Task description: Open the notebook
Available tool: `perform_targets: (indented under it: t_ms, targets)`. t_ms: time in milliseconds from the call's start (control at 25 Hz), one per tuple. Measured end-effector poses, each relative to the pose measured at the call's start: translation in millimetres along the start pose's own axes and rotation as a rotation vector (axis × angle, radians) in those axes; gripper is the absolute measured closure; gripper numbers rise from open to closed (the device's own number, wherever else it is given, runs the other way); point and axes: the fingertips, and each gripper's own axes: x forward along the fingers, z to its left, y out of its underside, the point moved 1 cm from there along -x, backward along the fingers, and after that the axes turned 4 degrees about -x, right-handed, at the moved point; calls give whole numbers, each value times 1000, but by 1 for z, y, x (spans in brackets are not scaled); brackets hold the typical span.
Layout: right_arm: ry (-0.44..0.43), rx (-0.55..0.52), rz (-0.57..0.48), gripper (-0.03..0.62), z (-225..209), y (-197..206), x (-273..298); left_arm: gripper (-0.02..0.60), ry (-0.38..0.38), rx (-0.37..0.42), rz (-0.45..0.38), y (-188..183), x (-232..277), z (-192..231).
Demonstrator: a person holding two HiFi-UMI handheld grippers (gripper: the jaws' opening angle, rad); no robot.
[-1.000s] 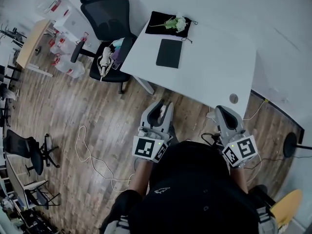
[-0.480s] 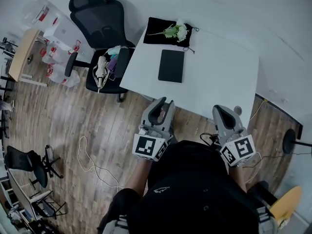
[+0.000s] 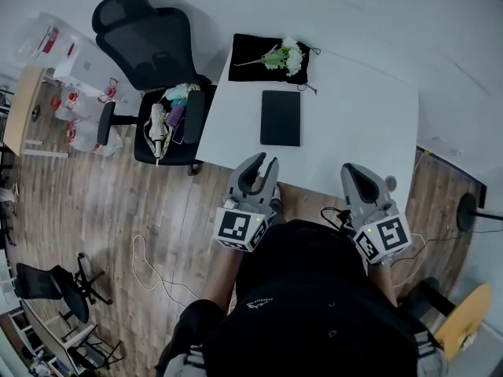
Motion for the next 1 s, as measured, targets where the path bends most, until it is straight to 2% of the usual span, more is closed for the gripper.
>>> perform_targets:
  t_ms: [400, 1000]
  targets:
    - [54, 14, 14, 589, 2, -5, 48, 488, 21, -4, 138, 39, 34, 59]
    - [110, 30, 100, 589, -1, 8, 83, 488, 39, -51, 334, 121, 75, 105]
